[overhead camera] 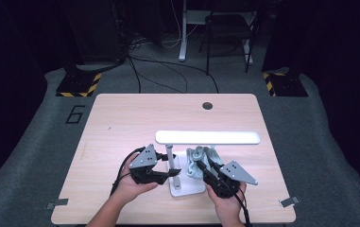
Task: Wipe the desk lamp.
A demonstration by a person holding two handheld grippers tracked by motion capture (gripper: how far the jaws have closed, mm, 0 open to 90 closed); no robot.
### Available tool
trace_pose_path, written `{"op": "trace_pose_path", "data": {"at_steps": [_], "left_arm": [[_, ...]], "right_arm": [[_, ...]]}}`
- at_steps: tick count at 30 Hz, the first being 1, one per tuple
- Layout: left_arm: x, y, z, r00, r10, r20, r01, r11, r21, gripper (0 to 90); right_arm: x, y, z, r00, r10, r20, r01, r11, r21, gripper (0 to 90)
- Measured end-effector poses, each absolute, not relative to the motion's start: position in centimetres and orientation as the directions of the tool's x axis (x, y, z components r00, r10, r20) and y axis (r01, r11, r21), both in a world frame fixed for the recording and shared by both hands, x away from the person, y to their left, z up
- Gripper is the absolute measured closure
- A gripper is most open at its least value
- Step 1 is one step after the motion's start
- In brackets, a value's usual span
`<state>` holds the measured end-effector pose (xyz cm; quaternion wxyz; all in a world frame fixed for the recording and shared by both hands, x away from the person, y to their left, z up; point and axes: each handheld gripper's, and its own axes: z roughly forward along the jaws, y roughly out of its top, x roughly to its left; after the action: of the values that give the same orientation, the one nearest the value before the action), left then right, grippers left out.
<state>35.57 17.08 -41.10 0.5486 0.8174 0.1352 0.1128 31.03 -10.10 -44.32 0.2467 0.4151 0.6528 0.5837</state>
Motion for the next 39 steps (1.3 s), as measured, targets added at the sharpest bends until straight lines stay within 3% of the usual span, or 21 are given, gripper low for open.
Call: {"op": "trace_pose_path", "data": {"at_steps": [5,12,15,23,31,37,39], "left_arm": [[35.6,17.3,-40.8,0.934,0.358,0.019,0.105,-0.326,0.939,46.4],[35.6,17.2,-40.8,0.935,0.352,0.028,0.098,-0.336,0.937,46.4],[35.6,17.1,-40.8,0.938,0.344,0.034,0.093,-0.346,0.934,46.5],[35.6,17.6,-40.6,0.934,0.358,0.019,0.106,-0.327,0.939,46.4],[35.7,17.4,-40.8,0.933,0.36,0.025,0.104,-0.335,0.937,46.1],[36.0,17.4,-40.9,0.938,0.347,0.019,0.105,-0.335,0.936,45.7],[36.1,17.4,-40.9,0.938,0.346,0.018,0.105,-0.334,0.937,45.7]], "right_arm": [[31.9,-9.8,-48.0,-0.523,0.848,0.083,0.325,0.109,0.94,69.8],[33.2,-8.3,-50.5,-0.554,0.83,0.069,0.39,0.185,0.902,67.8],[33.4,-7.5,-51.5,-0.572,0.819,0.036,0.403,0.243,0.882,59.0],[32.0,-8.0,-50.6,-0.536,0.844,0.005,0.373,0.232,0.899,34.1],[30.7,-8.5,-50.9,-0.491,0.871,0.004,0.38,0.21,0.901,29.0],[31.1,-8.2,-52.3,-0.491,0.87,0.039,0.449,0.214,0.868,24.3],[31.4,-8.5,-52.5,-0.486,0.869,0.096,0.486,0.177,0.856,24.1]]}}
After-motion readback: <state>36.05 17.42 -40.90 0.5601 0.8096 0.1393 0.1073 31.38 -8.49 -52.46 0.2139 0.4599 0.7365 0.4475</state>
